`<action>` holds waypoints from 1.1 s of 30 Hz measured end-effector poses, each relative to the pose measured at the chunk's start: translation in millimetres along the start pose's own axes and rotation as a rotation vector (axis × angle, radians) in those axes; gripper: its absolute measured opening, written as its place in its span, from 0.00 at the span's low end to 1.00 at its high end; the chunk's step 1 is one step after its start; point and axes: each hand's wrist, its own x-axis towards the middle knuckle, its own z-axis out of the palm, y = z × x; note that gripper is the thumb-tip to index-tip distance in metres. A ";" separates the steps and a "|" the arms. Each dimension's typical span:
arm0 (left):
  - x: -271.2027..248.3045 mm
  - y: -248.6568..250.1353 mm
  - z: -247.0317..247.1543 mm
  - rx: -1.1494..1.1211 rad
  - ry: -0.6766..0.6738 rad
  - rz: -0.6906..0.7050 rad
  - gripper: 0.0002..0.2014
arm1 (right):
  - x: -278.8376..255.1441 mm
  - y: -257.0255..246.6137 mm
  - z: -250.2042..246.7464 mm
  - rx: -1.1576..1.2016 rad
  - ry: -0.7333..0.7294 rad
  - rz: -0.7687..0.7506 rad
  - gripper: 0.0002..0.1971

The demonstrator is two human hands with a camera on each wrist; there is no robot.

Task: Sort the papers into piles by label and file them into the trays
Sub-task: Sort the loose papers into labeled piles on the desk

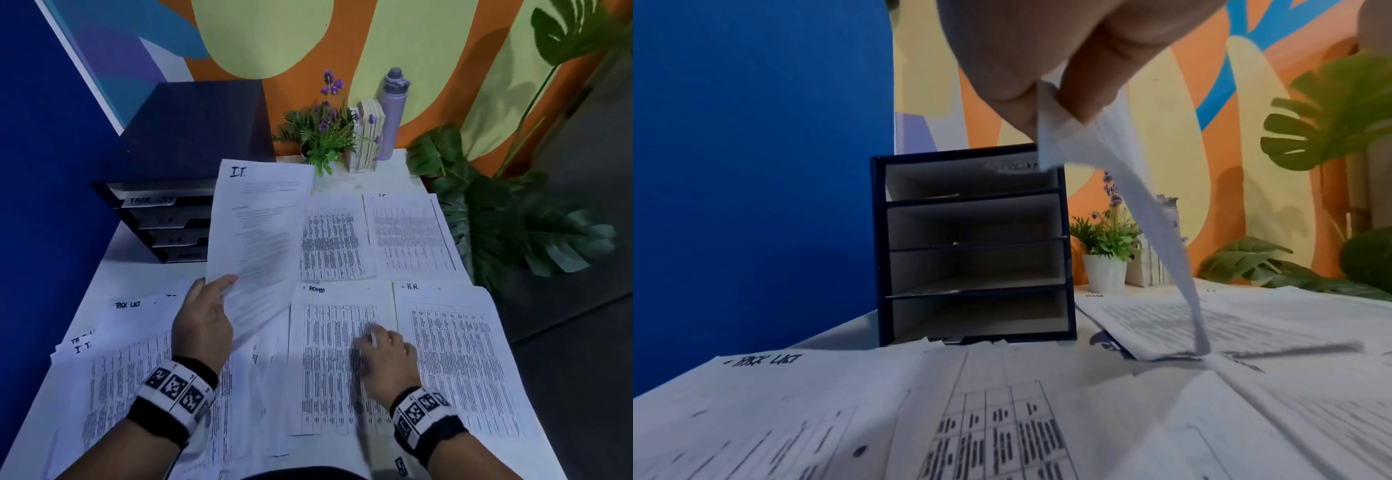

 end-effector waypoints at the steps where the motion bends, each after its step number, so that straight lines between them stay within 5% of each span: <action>1: 1.3 0.3 1.1 -0.005 0.015 0.010 0.23 | 1.5 -1.5 0.1 -0.011 -0.041 -0.026 0.34; 5: 0.9 10.3 10.0 -0.065 -0.003 -0.033 0.24 | 14.5 -0.7 -15.7 0.101 -0.039 -0.051 0.26; 9: -6.0 9.7 38.8 -0.183 -0.158 -0.199 0.24 | 16.1 -12.7 -52.1 1.213 -0.198 -0.110 0.25; 11: -8.5 9.5 54.9 -0.216 -0.240 -0.273 0.26 | 22.1 -16.2 -58.8 1.481 -0.137 -0.002 0.16; 17: -17.7 8.5 86.8 -0.159 -0.587 -0.194 0.39 | 73.0 24.7 -68.0 1.307 0.413 0.422 0.08; 22: -46.2 -6.4 102.7 0.349 -1.039 0.087 0.34 | 122.8 97.9 -85.5 1.418 0.584 0.663 0.27; 26: -59.6 -16.8 110.4 0.665 -1.281 0.147 0.38 | 144.8 133.1 -92.0 1.285 0.628 0.731 0.25; 33: -64.4 -18.9 109.1 0.717 -1.293 0.161 0.38 | 168.4 149.9 -89.6 0.990 0.529 0.819 0.24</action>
